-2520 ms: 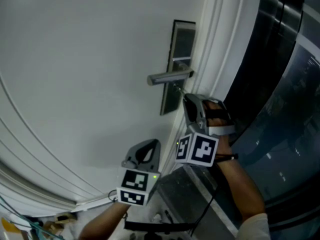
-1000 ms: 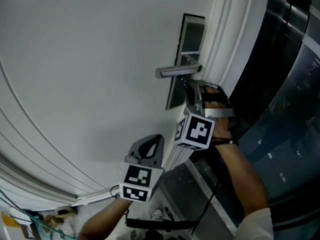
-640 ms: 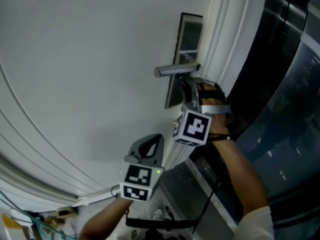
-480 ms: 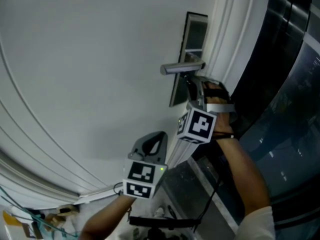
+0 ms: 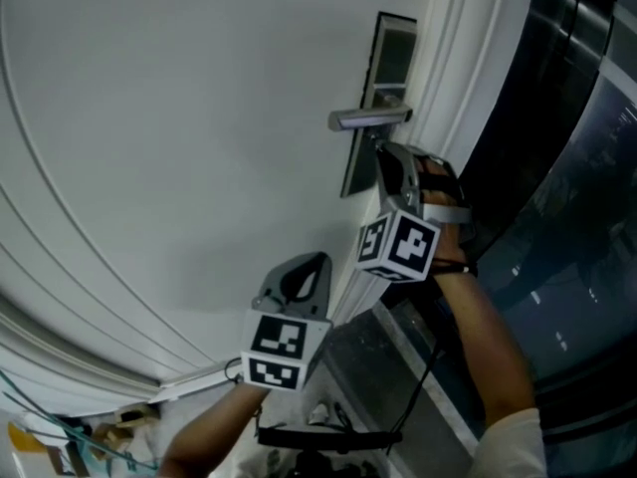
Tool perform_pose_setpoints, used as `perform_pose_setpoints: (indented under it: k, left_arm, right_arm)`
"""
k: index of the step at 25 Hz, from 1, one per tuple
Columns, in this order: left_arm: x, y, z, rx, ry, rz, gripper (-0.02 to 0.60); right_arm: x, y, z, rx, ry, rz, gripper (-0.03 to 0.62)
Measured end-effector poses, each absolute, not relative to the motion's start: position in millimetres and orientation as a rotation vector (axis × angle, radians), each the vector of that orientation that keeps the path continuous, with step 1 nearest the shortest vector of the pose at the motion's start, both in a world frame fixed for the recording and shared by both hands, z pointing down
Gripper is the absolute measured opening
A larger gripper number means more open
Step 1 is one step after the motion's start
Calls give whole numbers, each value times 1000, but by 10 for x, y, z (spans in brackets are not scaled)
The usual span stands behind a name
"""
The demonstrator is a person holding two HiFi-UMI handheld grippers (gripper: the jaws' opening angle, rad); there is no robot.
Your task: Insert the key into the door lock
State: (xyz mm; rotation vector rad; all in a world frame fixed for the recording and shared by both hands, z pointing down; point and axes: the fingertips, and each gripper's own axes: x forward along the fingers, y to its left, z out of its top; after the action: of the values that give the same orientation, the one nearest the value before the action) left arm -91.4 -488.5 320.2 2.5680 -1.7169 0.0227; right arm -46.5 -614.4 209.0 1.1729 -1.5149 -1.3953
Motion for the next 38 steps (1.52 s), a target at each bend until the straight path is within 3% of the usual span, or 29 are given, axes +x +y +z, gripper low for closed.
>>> perform_pose_setpoints:
  k: [19, 38]
  left_arm:
    - [-960, -4263, 3323, 2627, -1591, 28, 3]
    - [-433, -3614, 3480, 2634, -1545, 58, 3]
  right_arm:
    - [-323, -5053, 2657, 1354, -1839, -1005, 37]
    - [19, -3726, 3122, 1478, -2324, -446, 21]
